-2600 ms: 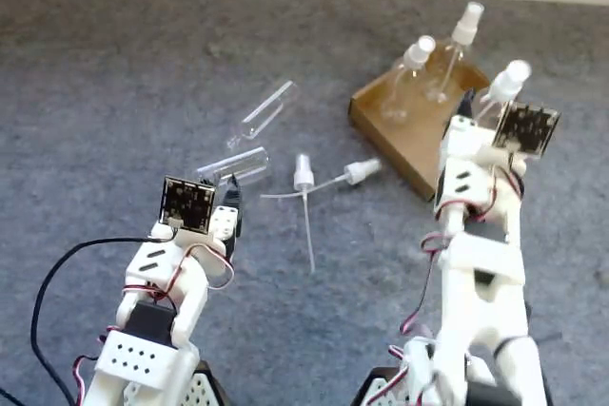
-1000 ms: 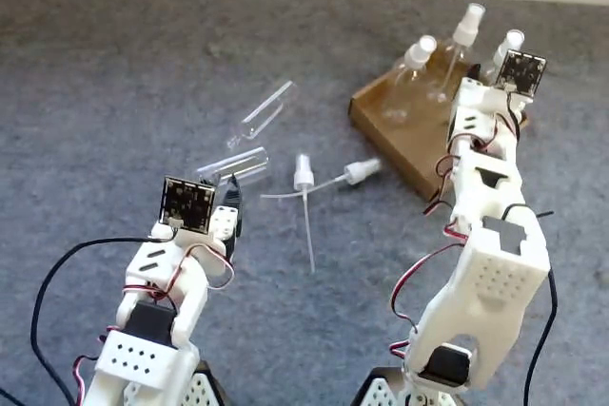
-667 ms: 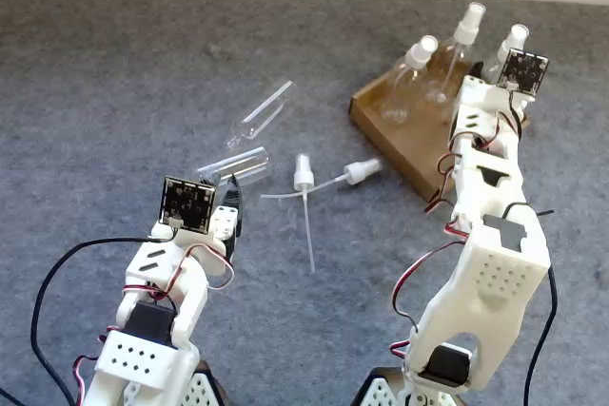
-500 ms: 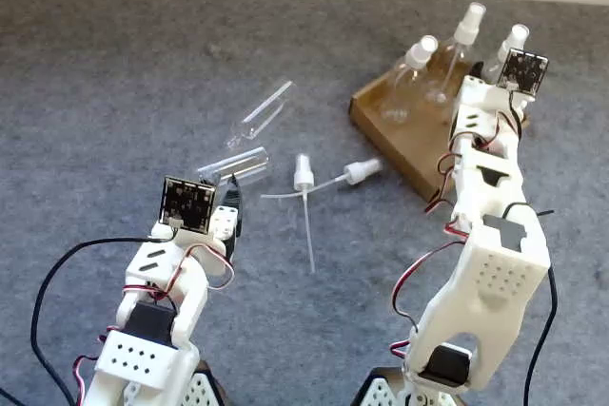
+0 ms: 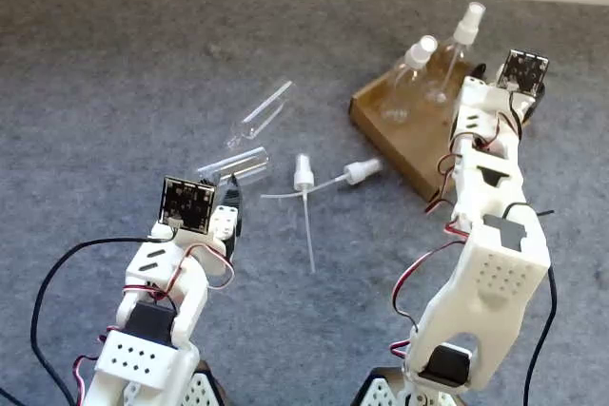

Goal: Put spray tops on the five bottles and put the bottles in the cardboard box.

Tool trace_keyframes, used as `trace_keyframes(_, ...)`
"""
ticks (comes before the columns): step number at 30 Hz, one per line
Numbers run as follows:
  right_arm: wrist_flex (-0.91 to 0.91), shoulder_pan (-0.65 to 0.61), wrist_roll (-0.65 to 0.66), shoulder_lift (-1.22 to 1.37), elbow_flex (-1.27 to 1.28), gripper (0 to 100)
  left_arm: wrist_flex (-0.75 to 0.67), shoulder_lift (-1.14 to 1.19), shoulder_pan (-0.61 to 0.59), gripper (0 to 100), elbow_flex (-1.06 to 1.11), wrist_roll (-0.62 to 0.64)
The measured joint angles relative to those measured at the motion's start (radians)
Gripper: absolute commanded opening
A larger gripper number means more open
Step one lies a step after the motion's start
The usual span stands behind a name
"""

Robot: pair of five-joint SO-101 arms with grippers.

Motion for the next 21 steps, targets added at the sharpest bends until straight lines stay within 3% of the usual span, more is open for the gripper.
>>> trace_keyframes(15, 0.002, 0.0, 0.0, 0.0, 0.0, 34.6, 0.0, 0.0, 0.0, 4, 0.0, 0.0)
trace_keyframes(21, 0.121, 0.0, 0.0, -0.114, 0.023, 34.6, 0.0, 0.0, 0.0, 4, 0.0, 0.0)
